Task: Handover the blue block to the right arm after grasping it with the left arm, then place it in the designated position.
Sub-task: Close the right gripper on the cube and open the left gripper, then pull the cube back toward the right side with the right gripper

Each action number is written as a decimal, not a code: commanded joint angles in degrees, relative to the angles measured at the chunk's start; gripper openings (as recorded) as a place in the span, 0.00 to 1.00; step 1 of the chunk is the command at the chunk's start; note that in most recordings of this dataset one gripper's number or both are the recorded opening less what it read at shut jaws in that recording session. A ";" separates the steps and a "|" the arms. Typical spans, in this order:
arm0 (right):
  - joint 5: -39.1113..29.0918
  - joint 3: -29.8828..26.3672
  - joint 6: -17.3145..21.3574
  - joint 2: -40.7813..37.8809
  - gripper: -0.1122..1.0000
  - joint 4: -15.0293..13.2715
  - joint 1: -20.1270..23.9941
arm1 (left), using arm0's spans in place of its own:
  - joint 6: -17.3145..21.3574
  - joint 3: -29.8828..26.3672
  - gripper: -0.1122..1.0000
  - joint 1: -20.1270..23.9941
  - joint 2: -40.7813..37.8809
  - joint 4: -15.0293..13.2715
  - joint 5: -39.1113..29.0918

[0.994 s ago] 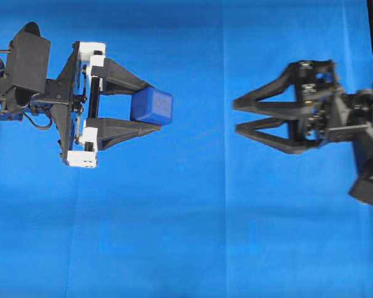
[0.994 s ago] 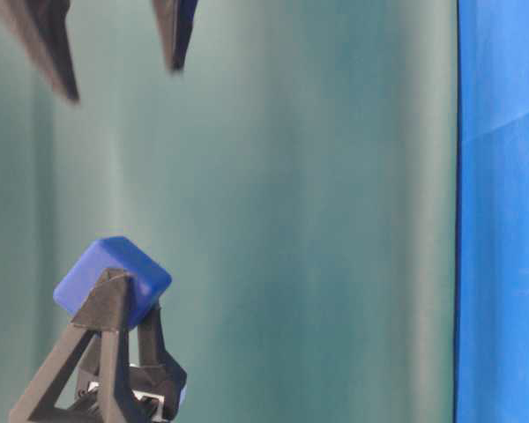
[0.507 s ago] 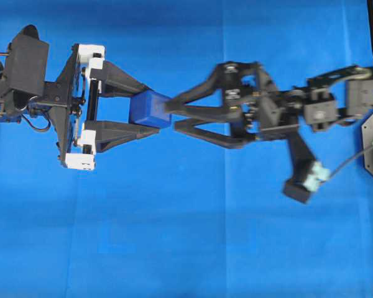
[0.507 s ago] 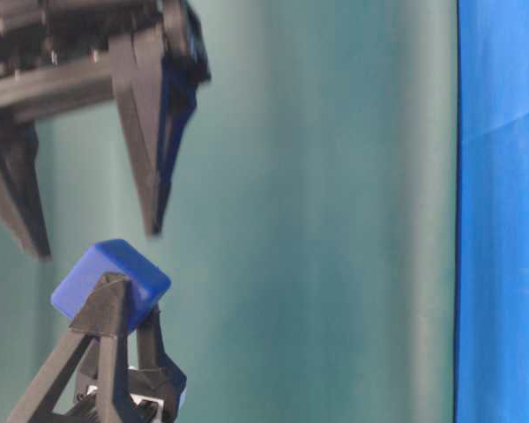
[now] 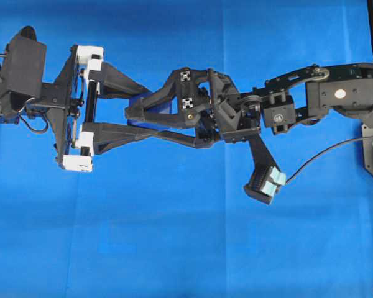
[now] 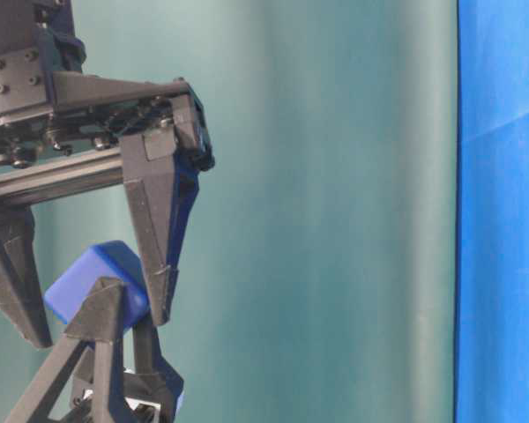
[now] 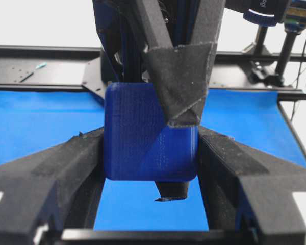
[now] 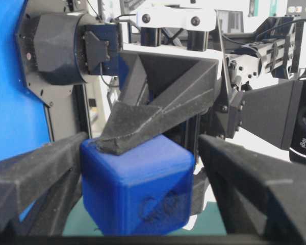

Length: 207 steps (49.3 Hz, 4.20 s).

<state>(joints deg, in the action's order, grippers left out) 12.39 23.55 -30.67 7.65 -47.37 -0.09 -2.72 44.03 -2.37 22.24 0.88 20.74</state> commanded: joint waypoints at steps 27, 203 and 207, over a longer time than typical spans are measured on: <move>-5.54 -1.67 0.62 2.90 0.58 0.18 -0.09 | -0.09 -0.53 0.52 -0.70 0.79 0.09 -0.53; -16.17 14.50 70.84 22.94 0.58 10.99 4.22 | 1.14 0.26 0.94 -0.53 2.46 0.26 -0.35; -16.26 14.50 71.02 22.85 0.58 10.99 4.31 | 1.14 0.26 0.94 -0.53 2.46 0.26 -0.44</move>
<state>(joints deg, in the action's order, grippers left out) -3.96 38.67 40.25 29.88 -36.65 4.04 -1.67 44.91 -2.90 23.82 0.97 19.95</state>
